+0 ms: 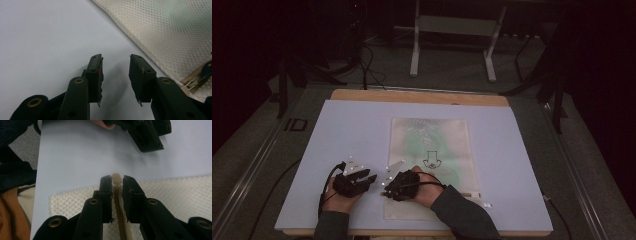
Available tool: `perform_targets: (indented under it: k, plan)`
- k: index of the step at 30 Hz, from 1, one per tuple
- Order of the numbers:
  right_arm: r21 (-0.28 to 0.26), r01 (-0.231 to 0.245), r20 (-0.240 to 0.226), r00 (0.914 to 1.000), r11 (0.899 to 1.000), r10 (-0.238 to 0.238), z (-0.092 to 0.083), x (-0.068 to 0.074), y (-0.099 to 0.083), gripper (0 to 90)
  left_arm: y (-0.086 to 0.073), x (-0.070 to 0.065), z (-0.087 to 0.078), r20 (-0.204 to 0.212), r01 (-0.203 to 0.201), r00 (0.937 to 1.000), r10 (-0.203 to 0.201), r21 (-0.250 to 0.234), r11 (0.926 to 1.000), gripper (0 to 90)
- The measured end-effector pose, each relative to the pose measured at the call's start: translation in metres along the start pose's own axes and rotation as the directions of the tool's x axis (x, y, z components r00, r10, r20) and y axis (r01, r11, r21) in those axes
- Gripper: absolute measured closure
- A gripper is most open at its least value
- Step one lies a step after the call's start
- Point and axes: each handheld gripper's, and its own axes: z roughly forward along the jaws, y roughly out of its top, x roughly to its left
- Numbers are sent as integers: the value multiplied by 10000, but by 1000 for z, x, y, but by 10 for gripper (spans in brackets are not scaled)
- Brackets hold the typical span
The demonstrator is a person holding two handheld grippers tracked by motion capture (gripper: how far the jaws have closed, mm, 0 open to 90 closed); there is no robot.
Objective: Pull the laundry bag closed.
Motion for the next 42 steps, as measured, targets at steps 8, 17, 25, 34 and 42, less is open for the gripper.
perform_targets:
  k: [8,17,25,34,42]
  plan:
    - [104,-98,18,10000,9999,97,8,-2,5,780,0,1,0,-12,39,10000,-39,-16,10000,621]
    - [262,-170,-113,9998,9995,173,20,-4,10,770,0,1,-1,15,53,10000,-53,-27,10000,622]
    - [507,-28,11,10000,9987,28,28,-3,12,766,0,1,-1,33,48,10000,-48,-37,10000,622]
    - [600,69,186,9998,9982,-80,29,-2,14,808,0,2,-2,-41,60,10000,-60,-72,10000,622]
    - [216,-109,87,9999,9997,108,25,-3,14,808,0,2,-2,-60,103,9999,-104,-100,9999,622]
